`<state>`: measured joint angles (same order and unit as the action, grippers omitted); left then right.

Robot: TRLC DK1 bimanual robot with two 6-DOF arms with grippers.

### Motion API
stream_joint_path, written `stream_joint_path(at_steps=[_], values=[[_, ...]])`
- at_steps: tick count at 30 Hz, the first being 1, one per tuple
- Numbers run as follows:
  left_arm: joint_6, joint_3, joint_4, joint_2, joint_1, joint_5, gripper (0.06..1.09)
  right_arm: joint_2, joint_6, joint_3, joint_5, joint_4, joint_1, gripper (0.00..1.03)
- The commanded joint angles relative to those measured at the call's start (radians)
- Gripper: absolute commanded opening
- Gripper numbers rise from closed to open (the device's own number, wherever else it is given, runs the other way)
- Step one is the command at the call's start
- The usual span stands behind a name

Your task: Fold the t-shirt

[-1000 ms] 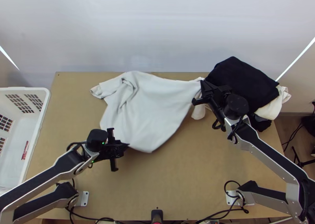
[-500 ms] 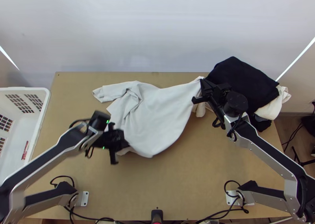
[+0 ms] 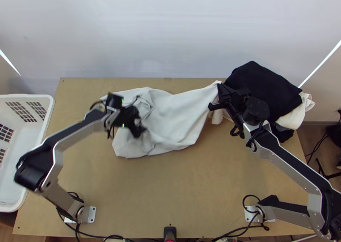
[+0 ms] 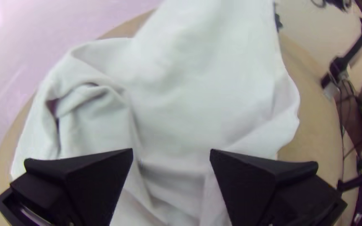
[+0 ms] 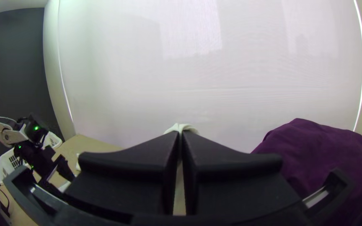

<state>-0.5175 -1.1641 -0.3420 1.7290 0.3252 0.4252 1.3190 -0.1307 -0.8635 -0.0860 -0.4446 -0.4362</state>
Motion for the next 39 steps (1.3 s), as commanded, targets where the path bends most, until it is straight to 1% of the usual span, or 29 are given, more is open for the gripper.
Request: stream_joint_path(at_steps=[1, 2, 3, 5, 7, 8, 9, 11, 13, 15, 16, 17, 19, 21, 23, 25, 28, 30, 34, 35, 36, 37, 38, 39], values=[[0.191, -0.284, -0.141, 0.106, -0.08, -0.026, 1.04, 0.0, -0.004, -0.005, -0.001, 0.003, -0.001, 0.03], [0.185, -0.295, -0.201, 0.08, -0.08, -0.026, 1.04, 0.0, -0.006, -0.006, -0.001, 0.006, 0.001, 0.03], [0.185, -0.278, -0.221, 0.038, -0.08, -0.019, 1.04, 0.0, -0.007, -0.006, -0.001, 0.007, 0.001, 0.03], [0.165, -0.204, -0.226, -0.055, -0.08, -0.014, 1.04, 0.002, -0.007, -0.006, -0.001, 0.01, 0.002, 0.03], [0.191, -0.16, -0.23, -0.129, -0.08, -0.013, 1.04, 0.005, -0.009, -0.005, -0.001, 0.012, 0.002, 0.03], [0.185, -0.128, -0.232, -0.169, -0.075, -0.014, 1.04, 0.005, -0.009, -0.006, -0.001, 0.014, 0.002, 0.03], [0.155, -0.088, -0.233, -0.223, -0.063, -0.017, 1.04, 0.006, -0.01, -0.008, -0.001, 0.015, 0.002, 0.03], [0.054, 0.011, -0.226, -0.352, -0.02, -0.025, 1.04, 0.006, -0.012, -0.014, -0.001, 0.023, 0.001, 0.03], [-0.015, 0.115, -0.195, -0.471, 0.015, -0.043, 1.03, 0.006, -0.012, -0.016, -0.001, 0.027, 0.001, 0.03], [-0.164, 0.225, -0.184, -0.563, 0.063, -0.137, 1.03, 0.008, -0.012, -0.016, -0.001, 0.027, 0.001, 0.03], [-0.248, 0.284, -0.158, -0.602, 0.071, -0.161, 1.03, 0.009, -0.014, -0.017, -0.001, 0.027, 0.001, 0.03], [-0.309, 0.336, -0.135, -0.646, 0.08, -0.186, 1.03, 0.009, -0.014, -0.016, -0.001, 0.029, 0.001, 0.03], [-0.381, 0.412, -0.127, -0.727, 0.137, -0.212, 1.03, 0.013, -0.018, -0.014, -0.001, 0.027, 0.002, 0.03], [-0.397, 0.46, -0.13, -0.772, 0.19, -0.238, 0.97, 0.014, -0.021, -0.011, -0.001, 0.027, 0.002, 0.03], [-0.409, 0.509, -0.117, -0.792, 0.232, -0.266, 0.97, 0.016, -0.027, -0.011, -0.001, 0.027, 0.002, 0.03], [-0.458, 0.567, -0.077, -0.806, 0.252, -0.296, 0.97, 0.016, -0.029, -0.012, -0.001, 0.027, 0.001, 0.03], [-0.457, 0.626, -0.018, -0.816, 0.314, -0.319, 0.97, 0.016, -0.033, -0.016, -0.001, 0.027, 0.002, 0.03], [-0.449, 0.666, 0.041, -0.81, 0.357, -0.336, 0.97, 0.016, -0.037, -0.016, -0.001, 0.027, 0.002, 0.03], [-0.447, 0.745, 0.23, -0.776, 0.43, -0.388, 0.97, 0.016, -0.04, -0.017, -0.001, 0.027, 0.002, 0.03], [-0.441, 0.754, 0.245, -0.766, 0.44, -0.391, 0.97, 0.016, -0.04, -0.017, -0.001, 0.027, 0.002, 0.03], [-0.438, 0.764, 0.276, -0.746, 0.446, -0.391, 0.95, 0.016, -0.041, -0.019, -0.001, 0.027, 0.002, 0.03], [-0.426, 0.771, 0.316, -0.729, 0.454, -0.391, 0.83, 0.016, -0.041, -0.02, -0.001, 0.027, 0.002, 0.03], [-0.411, 0.778, 0.331, -0.717, 0.46, -0.391, 0.64, 0.016, -0.041, -0.022, -0.001, 0.027, 0.002, 0.03], [-0.411, 0.79, 0.373, -0.706, 0.463, -0.391, 0.48, 0.017, -0.043, -0.025, -0.001, 0.027, 0.002, 0.03]])
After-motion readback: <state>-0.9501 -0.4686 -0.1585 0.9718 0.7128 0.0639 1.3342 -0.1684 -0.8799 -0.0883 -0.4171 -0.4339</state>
